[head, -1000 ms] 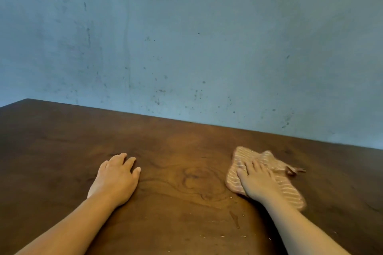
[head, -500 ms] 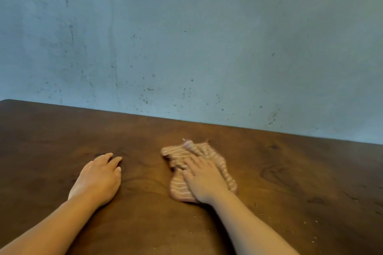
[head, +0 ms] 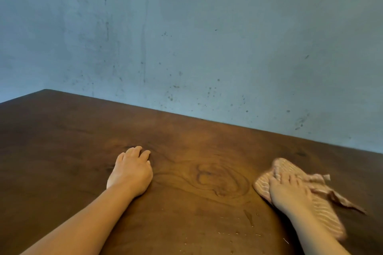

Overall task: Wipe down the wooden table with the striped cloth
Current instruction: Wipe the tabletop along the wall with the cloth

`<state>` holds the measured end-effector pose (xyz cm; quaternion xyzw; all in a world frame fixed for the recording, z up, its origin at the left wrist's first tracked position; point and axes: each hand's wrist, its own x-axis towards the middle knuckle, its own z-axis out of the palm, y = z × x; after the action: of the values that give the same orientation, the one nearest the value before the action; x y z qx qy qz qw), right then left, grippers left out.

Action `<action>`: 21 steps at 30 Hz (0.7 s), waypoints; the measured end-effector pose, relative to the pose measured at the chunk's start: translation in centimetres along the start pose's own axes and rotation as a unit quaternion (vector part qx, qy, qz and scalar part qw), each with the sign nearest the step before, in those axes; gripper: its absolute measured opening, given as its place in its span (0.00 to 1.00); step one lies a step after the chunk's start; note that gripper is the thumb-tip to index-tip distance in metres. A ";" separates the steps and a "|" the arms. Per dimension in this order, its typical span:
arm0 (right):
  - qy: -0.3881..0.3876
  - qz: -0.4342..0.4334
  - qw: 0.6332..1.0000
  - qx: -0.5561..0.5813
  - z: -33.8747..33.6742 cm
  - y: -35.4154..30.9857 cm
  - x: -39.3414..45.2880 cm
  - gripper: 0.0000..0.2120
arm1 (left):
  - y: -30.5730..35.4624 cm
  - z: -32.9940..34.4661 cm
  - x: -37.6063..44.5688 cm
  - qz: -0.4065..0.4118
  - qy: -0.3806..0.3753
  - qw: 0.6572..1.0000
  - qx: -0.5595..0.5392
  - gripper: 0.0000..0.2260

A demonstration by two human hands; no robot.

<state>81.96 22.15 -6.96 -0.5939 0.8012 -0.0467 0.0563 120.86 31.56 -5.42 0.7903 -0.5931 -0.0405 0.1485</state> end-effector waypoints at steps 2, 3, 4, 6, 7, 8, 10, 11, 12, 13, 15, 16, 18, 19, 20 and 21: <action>-0.017 -0.079 0.997 -0.006 0.7 -6.9 -3.3 0.29 | -0.2 0.1 0.1 -0.002 -0.001 1.000 -0.004 0.21; -0.010 -0.152 0.988 -0.020 1.4 -9.9 -4.8 0.28 | -0.3 0.1 0.2 -0.003 -0.003 1.000 -0.008 0.21; 0.000 -0.227 0.973 -0.024 1.9 -12.6 -6.4 0.27 | -0.4 0.2 0.3 -0.002 -0.006 1.000 -0.009 0.21; -0.020 -0.321 0.946 -0.032 2.4 -16.0 -9.4 0.27 | -0.4 0.2 0.3 0.000 -0.009 1.000 -0.007 0.22; -0.029 -0.344 0.938 -0.031 2.2 -16.7 -10.2 0.27 | -0.5 0.2 0.3 -0.001 -0.011 1.000 -0.008 0.21; -0.042 -0.356 0.933 -0.026 1.9 -16.7 -10.6 0.27 | -0.6 0.2 0.3 -0.003 -0.013 1.000 -0.010 0.21; -0.052 -0.370 0.928 -0.010 0.9 -14.6 -10.5 0.27 | -0.5 0.2 0.3 0.001 -0.018 1.000 -0.007 0.21; -0.054 -0.367 0.929 -0.005 0.5 -13.0 -9.9 0.26 | -0.6 0.1 0.3 0.002 -0.022 1.000 -0.005 0.22; -0.058 -0.356 0.933 -0.001 0.1 -11.2 -9.2 0.27 | -0.6 0.1 0.2 0.003 -0.025 1.000 -0.005 0.22; -0.059 -0.339 0.939 -0.003 -0.5 -9.2 -8.5 0.27 | -0.6 0.1 0.1 0.003 -0.027 1.000 -0.006 0.22; -0.052 -0.290 0.956 -0.020 -1.8 -4.6 -6.9 0.30 | -0.7 0.0 0.0 0.002 -0.029 1.000 -0.007 0.22; -0.041 -0.264 0.963 -0.032 -2.6 -2.2 -6.2 0.28 | -0.6 0.0 0.0 0.004 -0.031 0.999 -0.006 0.22; -0.013 -0.203 0.978 -0.053 -3.5 3.2 -4.8 0.24 | -0.7 -0.2 0.1 0.014 -0.040 0.999 -0.005 0.21; -0.010 -0.166 0.984 -0.056 -3.7 5.6 -4.2 0.25 | -0.8 -0.4 0.1 0.019 -0.048 0.999 -0.008 0.21; -0.013 -0.128 0.990 -0.055 -3.6 7.6 -3.6 0.27 | -1.0 -0.5 0.1 0.022 -0.054 0.998 -0.010 0.21; -0.020 -0.093 0.994 -0.054 -3.4 8.6 -3.2 0.30 | -1.4 -0.7 -0.1 0.023 -0.056 0.998 -0.004 0.21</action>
<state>74.22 27.72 -4.76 -0.6688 0.7426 0.0033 0.0351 122.31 32.18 -5.13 0.7722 -0.6184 -0.0837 0.1193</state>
